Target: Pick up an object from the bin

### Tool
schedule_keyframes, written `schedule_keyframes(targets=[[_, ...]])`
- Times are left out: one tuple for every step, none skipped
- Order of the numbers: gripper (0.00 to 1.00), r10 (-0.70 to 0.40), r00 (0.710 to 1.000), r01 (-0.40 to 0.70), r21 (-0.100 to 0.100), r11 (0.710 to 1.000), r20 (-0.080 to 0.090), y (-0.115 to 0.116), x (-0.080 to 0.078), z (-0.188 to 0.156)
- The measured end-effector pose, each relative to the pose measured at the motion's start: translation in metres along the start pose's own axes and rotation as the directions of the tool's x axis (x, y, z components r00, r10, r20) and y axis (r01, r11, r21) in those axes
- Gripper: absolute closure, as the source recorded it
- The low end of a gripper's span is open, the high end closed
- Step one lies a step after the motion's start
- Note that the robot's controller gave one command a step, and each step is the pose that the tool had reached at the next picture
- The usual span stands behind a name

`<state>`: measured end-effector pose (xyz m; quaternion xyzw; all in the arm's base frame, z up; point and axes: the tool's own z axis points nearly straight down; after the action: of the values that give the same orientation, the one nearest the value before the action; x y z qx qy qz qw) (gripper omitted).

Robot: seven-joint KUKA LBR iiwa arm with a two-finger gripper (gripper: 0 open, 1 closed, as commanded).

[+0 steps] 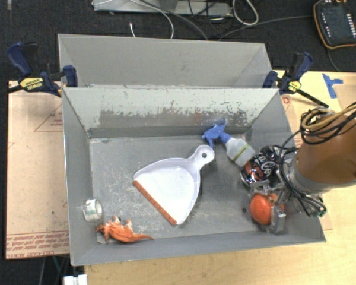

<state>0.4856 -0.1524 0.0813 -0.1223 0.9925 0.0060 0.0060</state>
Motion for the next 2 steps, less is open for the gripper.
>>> schedule_keyframes(targets=[[1.0, -0.076, 0.997, 0.076, -0.001, 0.997, 0.002, -0.0001, 0.0052, -0.0343], [1.0, -0.076, 0.997, 0.076, -0.001, 0.997, 0.002, -0.0001, 0.0052, -0.0343]])
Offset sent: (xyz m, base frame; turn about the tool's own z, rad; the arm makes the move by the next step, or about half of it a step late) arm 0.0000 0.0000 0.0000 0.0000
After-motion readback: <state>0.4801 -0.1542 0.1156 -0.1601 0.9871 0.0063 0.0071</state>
